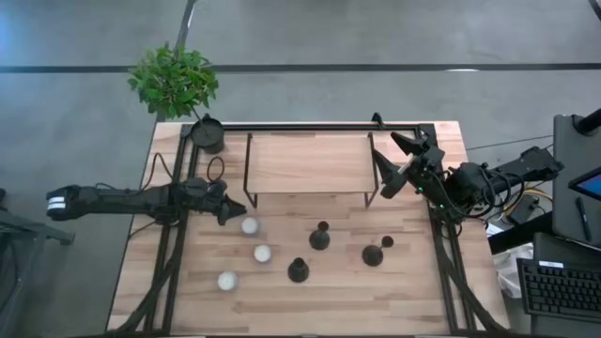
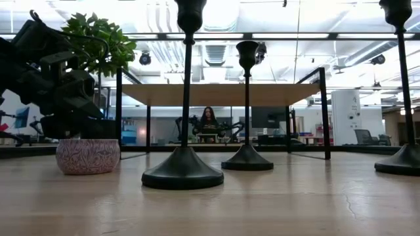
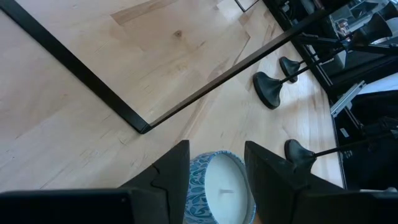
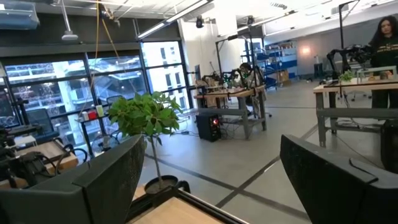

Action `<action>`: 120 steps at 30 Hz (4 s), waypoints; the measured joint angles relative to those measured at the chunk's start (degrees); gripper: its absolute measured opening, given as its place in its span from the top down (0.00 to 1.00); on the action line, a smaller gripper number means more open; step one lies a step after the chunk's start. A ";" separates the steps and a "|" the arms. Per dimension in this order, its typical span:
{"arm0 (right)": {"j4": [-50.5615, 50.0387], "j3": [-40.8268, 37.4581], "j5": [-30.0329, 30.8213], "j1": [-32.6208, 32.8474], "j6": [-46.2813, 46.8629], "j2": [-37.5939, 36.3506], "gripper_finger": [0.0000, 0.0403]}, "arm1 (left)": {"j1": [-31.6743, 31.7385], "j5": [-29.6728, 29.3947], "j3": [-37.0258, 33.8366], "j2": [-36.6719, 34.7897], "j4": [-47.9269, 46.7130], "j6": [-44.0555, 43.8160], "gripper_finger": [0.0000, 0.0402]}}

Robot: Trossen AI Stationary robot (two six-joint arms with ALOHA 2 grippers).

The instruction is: Pick & Place candle stick holders

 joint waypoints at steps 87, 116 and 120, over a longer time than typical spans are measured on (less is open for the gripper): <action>8.89 0.00 -29.97 -0.38 -13.59 1.65 0.09 | 0.39 -25.61 17.99 -2.75 17.18 26.86 0.63; 9.10 0.00 -30.11 -0.42 -11.17 2.27 0.09 | 0.37 -10.09 52.88 3.27 -32.28 31.91 0.63; 11.08 0.00 -31.53 -0.39 -2.45 2.86 0.09 | 0.37 -7.47 53.09 3.58 -32.34 26.20 0.63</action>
